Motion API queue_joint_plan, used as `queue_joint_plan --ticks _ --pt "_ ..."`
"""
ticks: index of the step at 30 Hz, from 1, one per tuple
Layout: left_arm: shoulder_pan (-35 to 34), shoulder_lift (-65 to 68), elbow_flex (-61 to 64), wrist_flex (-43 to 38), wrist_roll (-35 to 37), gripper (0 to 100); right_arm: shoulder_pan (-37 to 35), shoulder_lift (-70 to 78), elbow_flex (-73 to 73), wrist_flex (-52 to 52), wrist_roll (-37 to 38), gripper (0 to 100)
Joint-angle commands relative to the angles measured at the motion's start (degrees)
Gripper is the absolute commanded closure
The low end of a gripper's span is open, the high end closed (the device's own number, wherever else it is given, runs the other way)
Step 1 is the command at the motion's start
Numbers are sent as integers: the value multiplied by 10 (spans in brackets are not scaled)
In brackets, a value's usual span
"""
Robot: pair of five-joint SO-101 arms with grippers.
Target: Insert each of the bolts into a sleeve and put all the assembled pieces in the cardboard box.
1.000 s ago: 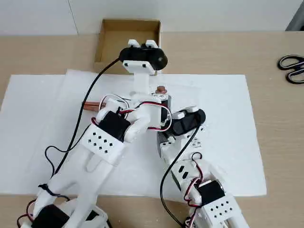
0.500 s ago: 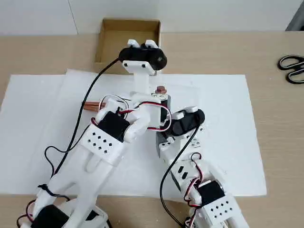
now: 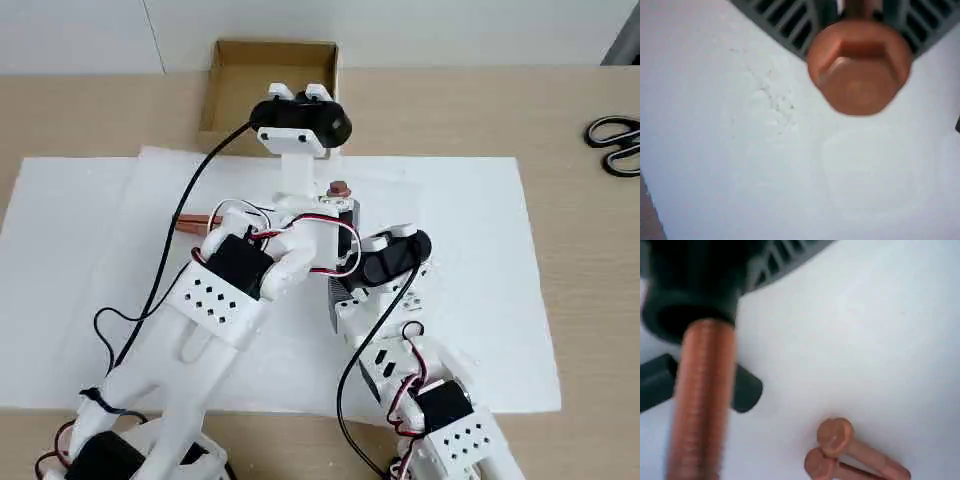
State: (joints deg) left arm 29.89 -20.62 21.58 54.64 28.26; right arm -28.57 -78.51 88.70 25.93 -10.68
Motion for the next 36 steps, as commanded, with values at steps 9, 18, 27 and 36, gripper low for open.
queue_joint_plan --ticks 9,18,27,36 --pt "-4 -19 -2 -9 1 994 -10 -120 -18 37 -2 995" --pt "1 -19 -1 -4 2 994 -9 -176 4 45 -2 995" --pt "28 -19 -2 40 -24 994 -9 -176 5 45 -2 995" --pt "36 -17 -2 80 -33 994 -9 -177 5 45 -2 995"
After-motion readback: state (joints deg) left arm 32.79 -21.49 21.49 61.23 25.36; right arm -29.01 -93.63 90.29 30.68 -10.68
